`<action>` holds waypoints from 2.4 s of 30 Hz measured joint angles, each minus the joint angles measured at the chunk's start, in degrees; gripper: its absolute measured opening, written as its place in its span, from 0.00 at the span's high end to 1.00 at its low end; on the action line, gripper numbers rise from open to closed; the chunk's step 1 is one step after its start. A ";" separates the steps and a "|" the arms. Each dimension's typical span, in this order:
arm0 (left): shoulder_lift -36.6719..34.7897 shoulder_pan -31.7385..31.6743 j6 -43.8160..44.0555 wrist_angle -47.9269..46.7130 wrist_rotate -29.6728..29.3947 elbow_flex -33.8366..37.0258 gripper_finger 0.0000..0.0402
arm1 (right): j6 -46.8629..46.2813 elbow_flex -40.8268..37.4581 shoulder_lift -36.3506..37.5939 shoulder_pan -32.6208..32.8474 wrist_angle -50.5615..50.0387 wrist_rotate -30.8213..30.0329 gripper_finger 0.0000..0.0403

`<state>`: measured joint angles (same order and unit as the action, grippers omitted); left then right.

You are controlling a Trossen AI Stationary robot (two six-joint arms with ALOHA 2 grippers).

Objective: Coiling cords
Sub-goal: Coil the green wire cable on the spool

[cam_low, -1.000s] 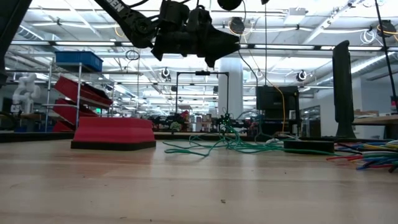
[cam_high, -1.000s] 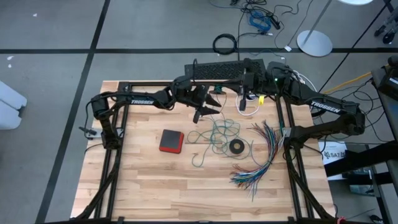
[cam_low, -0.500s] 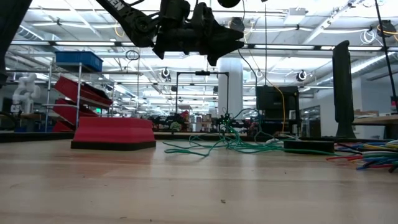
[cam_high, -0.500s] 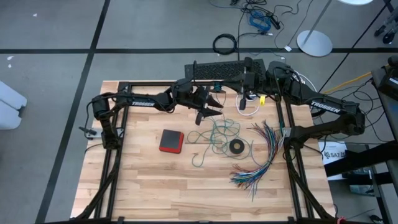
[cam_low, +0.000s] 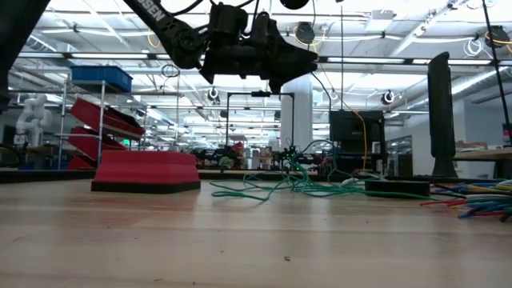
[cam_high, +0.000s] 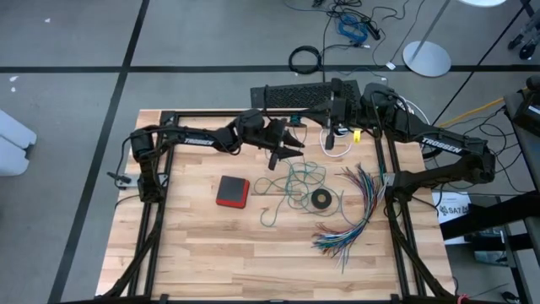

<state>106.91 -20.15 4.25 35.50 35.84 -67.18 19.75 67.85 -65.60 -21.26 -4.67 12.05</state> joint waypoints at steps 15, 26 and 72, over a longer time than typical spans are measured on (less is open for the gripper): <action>-0.04 -1.50 0.70 -0.50 3.05 0.00 0.68 | 0.48 0.00 0.00 0.00 -0.28 0.07 1.00; -0.11 -1.08 -4.70 -2.34 0.51 0.00 0.98 | 0.11 0.00 -0.02 0.00 -0.44 0.09 1.00; -13.23 -10.22 -19.72 -39.05 -12.40 -0.04 1.00 | 6.31 0.00 -12.48 -1.33 -17.60 -13.79 1.00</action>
<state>93.68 -30.37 -15.46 -3.55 23.44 -67.22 26.06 67.85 -78.09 -22.59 -22.26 -1.73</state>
